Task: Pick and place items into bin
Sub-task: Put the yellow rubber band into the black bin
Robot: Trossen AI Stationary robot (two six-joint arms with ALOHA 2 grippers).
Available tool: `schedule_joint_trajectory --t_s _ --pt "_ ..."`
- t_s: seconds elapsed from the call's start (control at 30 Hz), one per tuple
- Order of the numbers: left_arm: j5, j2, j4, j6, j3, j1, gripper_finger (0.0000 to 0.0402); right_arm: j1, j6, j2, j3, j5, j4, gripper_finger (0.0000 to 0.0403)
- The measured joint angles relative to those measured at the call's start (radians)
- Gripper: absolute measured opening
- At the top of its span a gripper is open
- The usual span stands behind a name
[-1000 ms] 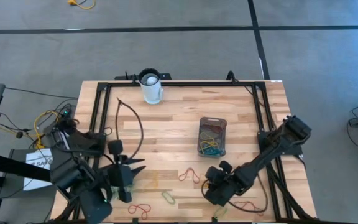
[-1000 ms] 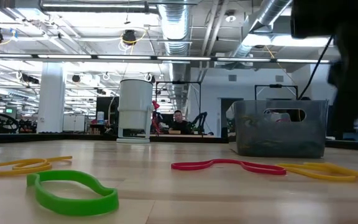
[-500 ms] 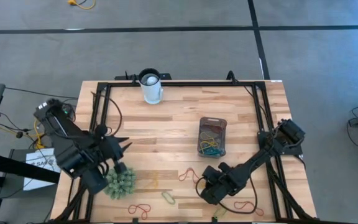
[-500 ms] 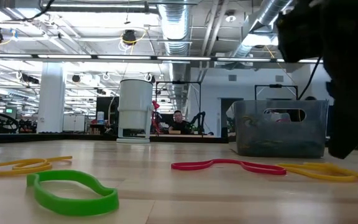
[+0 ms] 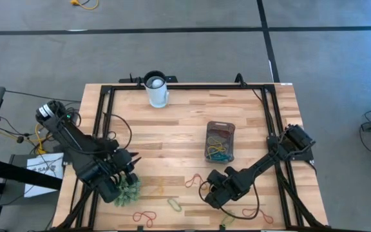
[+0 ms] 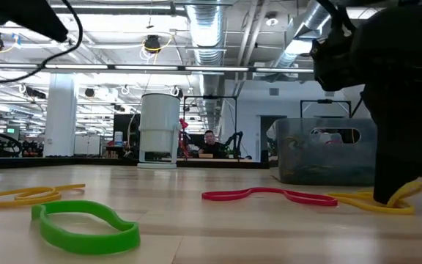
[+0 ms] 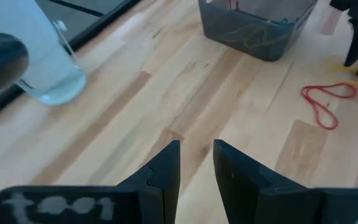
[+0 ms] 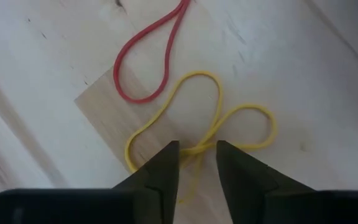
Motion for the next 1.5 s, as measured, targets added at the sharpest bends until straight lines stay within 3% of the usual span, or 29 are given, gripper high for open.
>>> schedule_joint_trajectory --t_s 0.27,0.63,1.1,1.4,1.5 --pt "-0.068 0.000 0.190 0.014 -0.073 0.000 0.0087 0.036 -0.071 0.006 0.059 0.025 -0.033 0.0008" --pt "-0.107 0.000 0.270 0.056 -0.117 0.000 0.0087 0.091 -0.193 0.009 0.207 0.058 -0.095 0.0003" --pt "-0.106 0.000 0.291 0.056 -0.122 0.000 0.0087 0.123 -0.183 0.000 0.539 0.200 -0.649 0.0001" --pt "-0.105 0.000 0.290 0.056 -0.122 0.000 0.0087 0.122 -0.184 -0.002 0.740 0.239 -0.974 0.0001" --pt "-0.104 0.000 0.290 0.056 -0.122 0.000 0.0087 0.122 -0.265 -0.031 0.759 0.259 -0.954 0.0001"
